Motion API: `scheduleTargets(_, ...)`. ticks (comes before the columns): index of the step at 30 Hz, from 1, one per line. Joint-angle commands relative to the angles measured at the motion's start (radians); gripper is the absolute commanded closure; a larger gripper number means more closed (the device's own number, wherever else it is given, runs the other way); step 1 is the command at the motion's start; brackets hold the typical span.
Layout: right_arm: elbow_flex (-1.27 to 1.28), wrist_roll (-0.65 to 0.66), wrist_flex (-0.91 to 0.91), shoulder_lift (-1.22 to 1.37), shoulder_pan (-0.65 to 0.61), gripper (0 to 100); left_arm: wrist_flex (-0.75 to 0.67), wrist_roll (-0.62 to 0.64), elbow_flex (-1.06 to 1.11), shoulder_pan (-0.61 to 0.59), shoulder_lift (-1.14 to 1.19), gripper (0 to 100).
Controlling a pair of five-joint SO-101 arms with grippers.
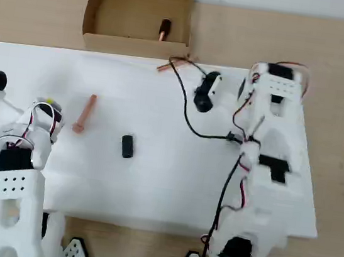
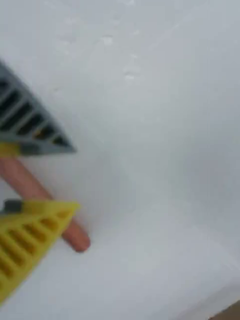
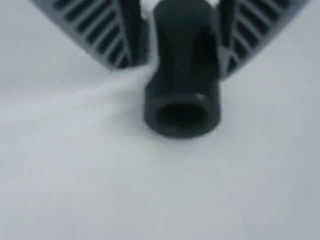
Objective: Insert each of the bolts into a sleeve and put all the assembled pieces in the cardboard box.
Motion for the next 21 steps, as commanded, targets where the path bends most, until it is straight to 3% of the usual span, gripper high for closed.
scheduleTargets(1, -0.188, -0.028, -0.018, 0.179, -0.013, 92.7, 0.002, -0.035, -0.002, -0.002, -0.035, 92)
scheduleTargets(10, -0.779, -0.028, 0.233, 0.519, -0.016, 91.8, 0.002, -0.037, 0.009, -0.002, -0.054, 92)
scheduleTargets(15, -0.759, -0.028, 0.233, 0.519, -0.013, 79.7, 0.0, -0.037, 0.009, -0.002, -0.054, 92)
scheduleTargets(21, -0.713, -0.025, 0.232, 0.455, -0.015, 78.4, 0.0, -0.037, 0.009, -0.002, -0.054, 92)
